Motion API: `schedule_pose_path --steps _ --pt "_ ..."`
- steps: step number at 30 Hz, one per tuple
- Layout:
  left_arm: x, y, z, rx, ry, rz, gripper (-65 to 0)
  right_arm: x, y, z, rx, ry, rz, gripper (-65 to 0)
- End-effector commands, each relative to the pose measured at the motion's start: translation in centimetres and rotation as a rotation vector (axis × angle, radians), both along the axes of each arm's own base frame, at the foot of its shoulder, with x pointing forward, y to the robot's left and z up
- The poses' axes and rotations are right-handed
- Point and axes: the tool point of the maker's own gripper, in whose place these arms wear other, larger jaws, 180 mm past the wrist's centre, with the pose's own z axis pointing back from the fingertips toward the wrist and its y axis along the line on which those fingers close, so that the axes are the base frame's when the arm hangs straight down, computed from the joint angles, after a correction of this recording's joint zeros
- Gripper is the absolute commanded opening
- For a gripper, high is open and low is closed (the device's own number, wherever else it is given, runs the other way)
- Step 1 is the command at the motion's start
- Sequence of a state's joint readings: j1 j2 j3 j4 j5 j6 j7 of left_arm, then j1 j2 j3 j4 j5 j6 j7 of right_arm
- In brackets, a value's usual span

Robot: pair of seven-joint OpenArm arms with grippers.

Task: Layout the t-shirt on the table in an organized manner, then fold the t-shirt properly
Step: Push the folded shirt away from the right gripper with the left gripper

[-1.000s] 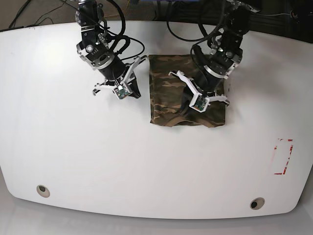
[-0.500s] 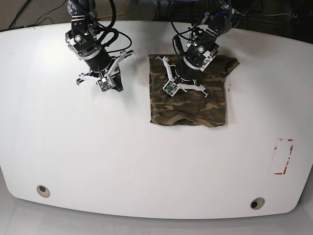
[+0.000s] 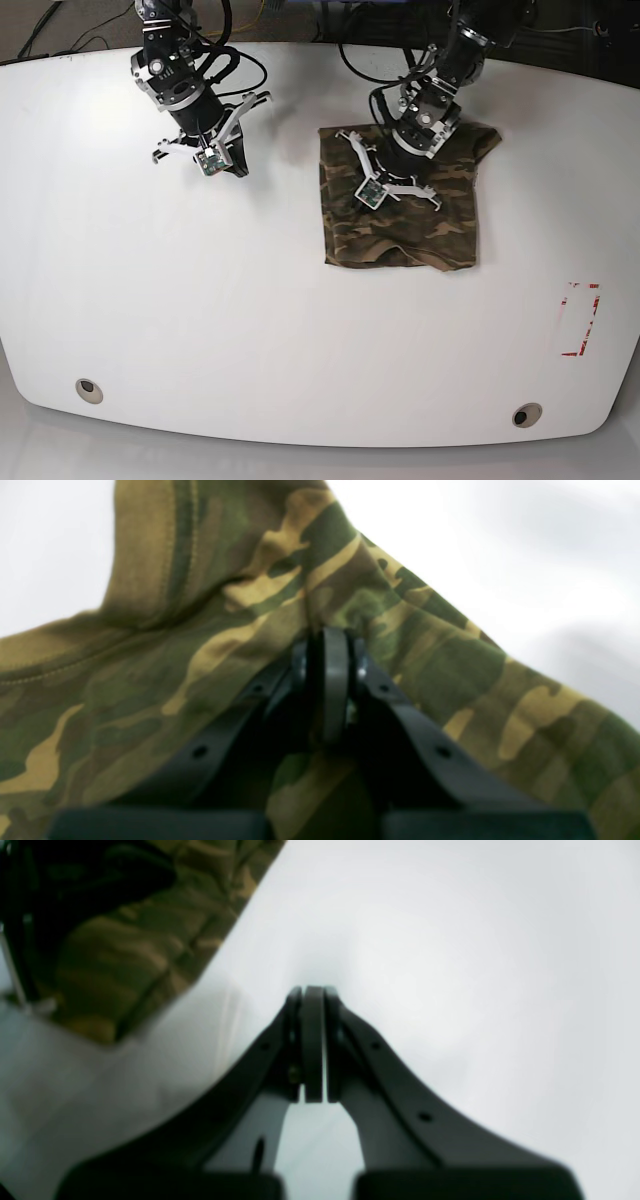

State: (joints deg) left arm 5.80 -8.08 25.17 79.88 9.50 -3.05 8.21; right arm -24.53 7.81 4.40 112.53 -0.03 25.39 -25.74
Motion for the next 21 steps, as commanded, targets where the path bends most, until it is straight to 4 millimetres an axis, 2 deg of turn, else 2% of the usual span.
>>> schedule_pose_path --steps 1,13,21 --pt "-2.5 6.5 -4.0 0.178 0.138 0.084 -62.4 0.7 0.1 1.3 0.011 -0.051 0.000 -65.0" --pt "-6.0 15.9 -5.2 0.204 0.241 0.175 -62.4 -0.2 0.3 1.0 0.015 -0.032 0.002 -65.0" --pt "-7.6 22.0 -4.3 0.245 0.263 0.238 -62.4 -0.9 0.5 0.7 0.019 -0.016 0.005 -65.0"
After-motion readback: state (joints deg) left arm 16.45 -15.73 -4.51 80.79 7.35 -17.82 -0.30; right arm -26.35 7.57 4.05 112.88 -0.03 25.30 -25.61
